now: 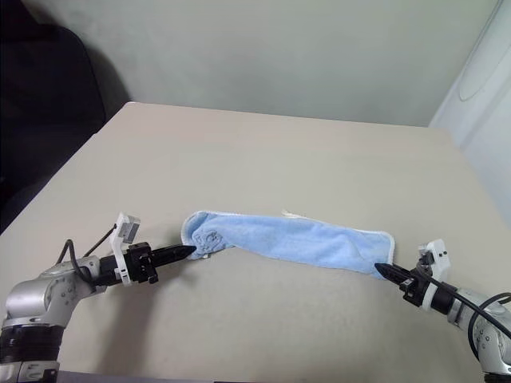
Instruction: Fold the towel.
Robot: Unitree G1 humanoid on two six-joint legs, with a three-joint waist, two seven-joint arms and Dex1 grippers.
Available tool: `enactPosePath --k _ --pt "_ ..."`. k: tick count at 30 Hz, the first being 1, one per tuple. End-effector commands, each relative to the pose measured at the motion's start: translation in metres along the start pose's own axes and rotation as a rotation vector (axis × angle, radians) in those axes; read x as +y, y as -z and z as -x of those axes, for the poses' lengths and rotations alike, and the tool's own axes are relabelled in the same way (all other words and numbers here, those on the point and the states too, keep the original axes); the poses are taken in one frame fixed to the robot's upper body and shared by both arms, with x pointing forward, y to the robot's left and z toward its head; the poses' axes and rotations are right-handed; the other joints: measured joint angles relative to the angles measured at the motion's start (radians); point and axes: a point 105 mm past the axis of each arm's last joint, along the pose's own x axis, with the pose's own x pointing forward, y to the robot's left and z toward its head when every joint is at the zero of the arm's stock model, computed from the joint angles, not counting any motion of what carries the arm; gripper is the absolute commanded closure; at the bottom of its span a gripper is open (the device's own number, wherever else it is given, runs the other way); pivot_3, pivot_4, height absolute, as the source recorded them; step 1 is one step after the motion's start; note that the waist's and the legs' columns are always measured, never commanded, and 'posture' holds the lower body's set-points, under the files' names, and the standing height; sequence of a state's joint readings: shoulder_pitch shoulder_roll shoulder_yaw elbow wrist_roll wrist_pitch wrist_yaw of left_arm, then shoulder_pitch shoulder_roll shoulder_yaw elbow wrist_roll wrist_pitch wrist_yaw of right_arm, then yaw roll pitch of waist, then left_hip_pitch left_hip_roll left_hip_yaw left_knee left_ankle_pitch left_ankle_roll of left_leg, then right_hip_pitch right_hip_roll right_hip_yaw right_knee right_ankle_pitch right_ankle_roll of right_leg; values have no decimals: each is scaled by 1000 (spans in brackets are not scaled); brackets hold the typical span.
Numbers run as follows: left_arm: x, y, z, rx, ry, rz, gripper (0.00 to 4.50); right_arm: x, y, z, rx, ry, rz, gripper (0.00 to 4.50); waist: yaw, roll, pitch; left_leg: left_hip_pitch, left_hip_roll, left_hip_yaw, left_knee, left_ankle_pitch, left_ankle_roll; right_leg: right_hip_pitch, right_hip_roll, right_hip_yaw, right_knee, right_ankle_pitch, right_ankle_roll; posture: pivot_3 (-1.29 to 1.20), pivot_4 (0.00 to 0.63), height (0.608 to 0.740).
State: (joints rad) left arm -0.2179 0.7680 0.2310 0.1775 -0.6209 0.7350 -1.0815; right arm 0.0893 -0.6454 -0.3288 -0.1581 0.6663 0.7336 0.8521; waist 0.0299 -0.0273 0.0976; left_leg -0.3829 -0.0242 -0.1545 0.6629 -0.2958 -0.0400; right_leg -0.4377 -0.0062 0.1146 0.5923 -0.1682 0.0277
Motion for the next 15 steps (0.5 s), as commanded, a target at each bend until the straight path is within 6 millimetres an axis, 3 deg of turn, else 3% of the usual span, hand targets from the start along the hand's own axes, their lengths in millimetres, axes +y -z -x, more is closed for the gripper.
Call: enactPosePath --k 1,15 --pt "9 -12 8 -26 -58 -63 4441 1 -9 1 -32 -2 25 4500 0 0 0 0 0 0 0 0 0 0 0 0 0 0 0 0 150 740" --pt "40 -35 23 -115 -202 -94 4441 -15 -7 9 -42 65 13 4500 1 -1 0 0 0 0 0 0 0 0 0 0 0 1 -2 0 150 740"
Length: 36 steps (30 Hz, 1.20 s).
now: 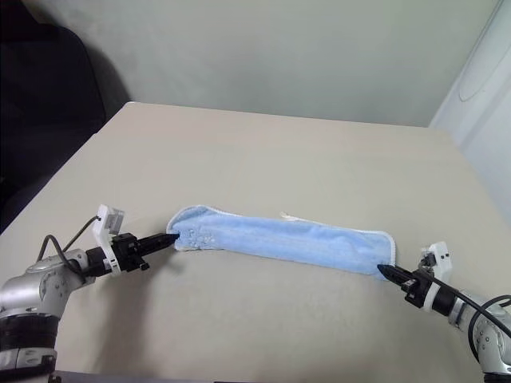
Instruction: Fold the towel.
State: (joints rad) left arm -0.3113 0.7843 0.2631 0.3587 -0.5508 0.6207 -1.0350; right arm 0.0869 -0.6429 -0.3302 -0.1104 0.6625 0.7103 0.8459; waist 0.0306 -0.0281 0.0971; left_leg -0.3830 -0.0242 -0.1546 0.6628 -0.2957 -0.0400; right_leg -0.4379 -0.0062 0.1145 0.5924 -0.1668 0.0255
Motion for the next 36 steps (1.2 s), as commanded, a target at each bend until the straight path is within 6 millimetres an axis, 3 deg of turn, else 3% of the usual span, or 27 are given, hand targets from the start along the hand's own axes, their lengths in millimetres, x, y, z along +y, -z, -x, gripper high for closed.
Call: enactPosePath --k 1,6,15,18,24,28,29,32,36 --pt "7 -17 8 -51 -37 -51 4441 -7 -12 8 -37 36 36 4500 0 0 0 0 0 0 0 0 0 0 0 0 0 0 0 0 150 740" --pt "8 -20 10 -59 -29 -47 4441 -9 -14 11 -40 44 38 4500 -1 0 0 0 0 0 0 0 0 0 0 0 0 0 -1 0 150 740" --pt "-25 0 25 41 148 -22 4441 -7 -11 14 -14 50 50 4500 -2 0 0 0 0 0 -1 0 0 0 0 0 0 0 0 0 150 740" --pt "-23 2 29 44 133 -2 3854 -5 -12 16 -14 29 32 3876 -1 0 0 -1 0 0 0 0 -1 -1 0 0 0 -5 9 0 150 740" --pt "-16 5 31 37 75 0 1695 -6 -17 22 -20 32 27 1719 -1 0 0 -2 0 0 -1 -1 -1 -2 0 0 0 -5 9 0 150 740" --pt "-13 6 35 32 53 -1 276 -19 -21 34 -46 115 27 339 -1 0 0 -2 0 0 -1 -1 -1 -3 0 0 0 -5 9 0 150 740" --pt "-13 5 36 25 48 0 229 -22 -23 38 -60 132 18 11 -1 0 0 -2 0 0 -1 -1 -1 -3 0 0 0 -5 8 0 150 740" --pt "-7 1 44 -6 10 -6 229 -33 -26 54 -100 208 -17 11 -1 0 0 -2 0 0 -2 -1 -1 -3 0 0 0 -5 9 0 150 740" --pt "5 -17 53 -128 -54 18 229 -29 -27 66 -127 218 -66 11 -1 0 0 -2 1 0 -2 -2 -1 -4 0 0 0 -6 9 0 150 740"
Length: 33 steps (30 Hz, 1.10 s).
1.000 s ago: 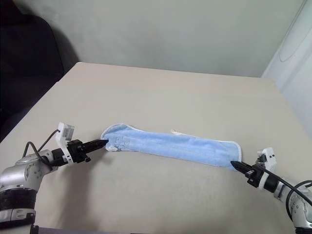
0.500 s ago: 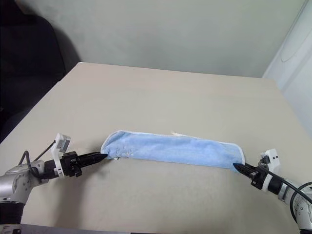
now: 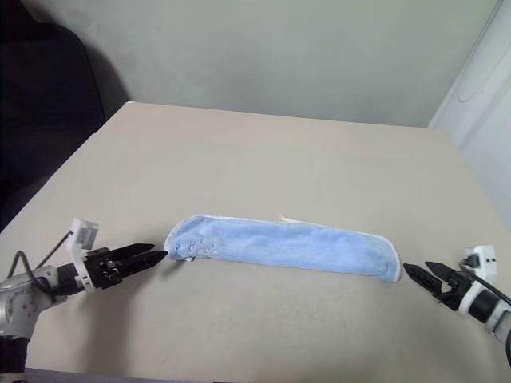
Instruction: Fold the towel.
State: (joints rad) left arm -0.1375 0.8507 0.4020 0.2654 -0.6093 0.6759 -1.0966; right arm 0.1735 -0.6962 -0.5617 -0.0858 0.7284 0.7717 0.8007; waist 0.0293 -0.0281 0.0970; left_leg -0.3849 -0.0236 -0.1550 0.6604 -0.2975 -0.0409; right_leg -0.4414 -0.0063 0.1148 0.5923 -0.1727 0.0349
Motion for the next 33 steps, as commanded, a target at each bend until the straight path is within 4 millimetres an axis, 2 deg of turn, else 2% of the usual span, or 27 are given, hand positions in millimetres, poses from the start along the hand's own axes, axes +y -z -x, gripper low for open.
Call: enactPosePath --k 1,4,7,10,13,17,21,27,33 --pt "5 -29 9 -145 -35 -16 229 2 -13 11 -52 10 -10 11 0 0 0 0 0 0 0 0 0 0 0 0 0 0 0 0 150 740" --pt "0 -56 4 -279 -33 -35 229 21 -12 23 -82 -46 -160 11 3 0 1 -2 0 0 0 0 0 0 0 0 0 -1 1 0 150 740" --pt "-14 -57 -7 -272 11 -69 229 39 -10 25 -91 -88 -238 11 2 0 0 -3 0 1 1 0 0 0 0 0 0 -1 1 0 150 740" --pt "-25 -58 -19 -287 57 -68 229 48 -1 18 -88 -62 -324 11 -2 -2 0 -3 0 1 1 0 0 1 1 0 0 -1 2 0 150 740" --pt "-28 -52 -26 -288 97 -62 229 58 12 9 -54 -48 -393 11 -3 -3 0 -2 0 1 1 0 0 1 1 0 0 -1 2 0 150 740" --pt "-55 -58 -47 -298 188 -77 229 59 28 3 -33 -11 -517 11 -2 -3 0 -1 0 1 1 -1 1 0 1 0 0 -1 2 0 150 740" --pt "-73 -61 -59 -305 250 -78 229 54 34 -5 -40 33 -603 11 -1 -4 0 -3 0 0 2 -1 2 0 0 0 0 -2 2 0 150 740" --pt "-82 -58 -68 -304 279 -68 229 47 33 -17 -66 65 -669 11 -5 -5 -2 -4 0 0 2 -3 1 1 0 0 0 -2 3 0 150 740" --pt "-90 -54 -75 -297 307 -55 229 46 25 -42 -93 50 -702 11 -13 -11 -4 0 0 1 3 -3 1 1 0 0 -1 -2 3 0 150 740"
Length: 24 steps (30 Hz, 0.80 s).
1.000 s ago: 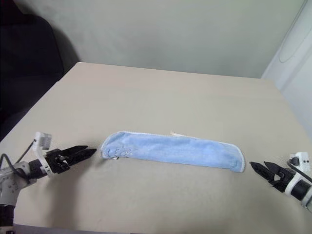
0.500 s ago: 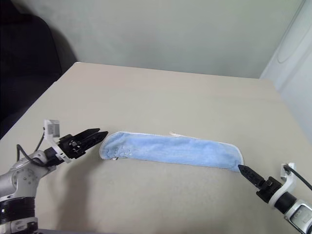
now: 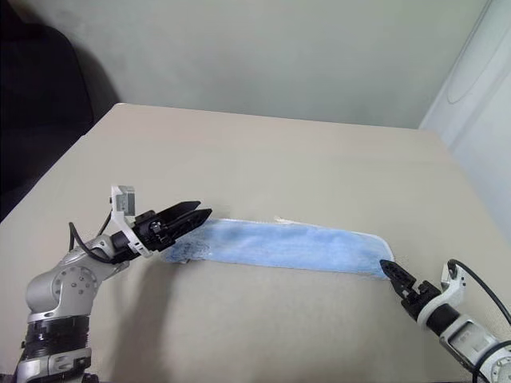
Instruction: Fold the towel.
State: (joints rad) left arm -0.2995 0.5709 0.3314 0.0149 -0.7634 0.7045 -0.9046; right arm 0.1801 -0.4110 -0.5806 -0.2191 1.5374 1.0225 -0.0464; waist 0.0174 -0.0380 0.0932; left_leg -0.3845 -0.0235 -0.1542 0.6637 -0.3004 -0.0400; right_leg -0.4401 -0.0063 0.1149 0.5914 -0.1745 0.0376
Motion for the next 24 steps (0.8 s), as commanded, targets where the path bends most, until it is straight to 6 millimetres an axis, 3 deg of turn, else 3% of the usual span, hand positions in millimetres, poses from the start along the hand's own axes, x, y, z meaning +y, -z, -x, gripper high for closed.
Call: enactPosePath --k 1,7,13,16,24 --pt "-11 -9 -5 -20 41 -31 229 1 -4 -14 -21 4 -12 11 -1 -1 0 0 0 0 0 0 0 0 0 0 0 0 0 0 150 740" --pt "-14 -6 -7 -11 45 -27 229 9 3 -30 30 -18 14 11 -2 -1 0 1 0 0 -1 0 0 0 0 0 1 1 -1 0 150 740" --pt "-15 -3 -7 -7 44 -28 229 12 3 -32 38 -35 25 11 -5 -1 0 1 1 0 -1 -1 -1 2 1 0 1 1 -1 0 150 740" --pt "-14 -2 -6 -6 39 -25 229 7 1 -27 35 -14 33 550 -5 -1 0 1 1 0 -1 -1 -1 2 0 0 1 1 -1 0 150 740" --pt "-15 2 -9 0 41 -19 229 6 -2 -26 20 -4 44 3308 0 3 -1 1 0 0 -1 -1 0 1 0 0 1 1 -1 0 150 740"
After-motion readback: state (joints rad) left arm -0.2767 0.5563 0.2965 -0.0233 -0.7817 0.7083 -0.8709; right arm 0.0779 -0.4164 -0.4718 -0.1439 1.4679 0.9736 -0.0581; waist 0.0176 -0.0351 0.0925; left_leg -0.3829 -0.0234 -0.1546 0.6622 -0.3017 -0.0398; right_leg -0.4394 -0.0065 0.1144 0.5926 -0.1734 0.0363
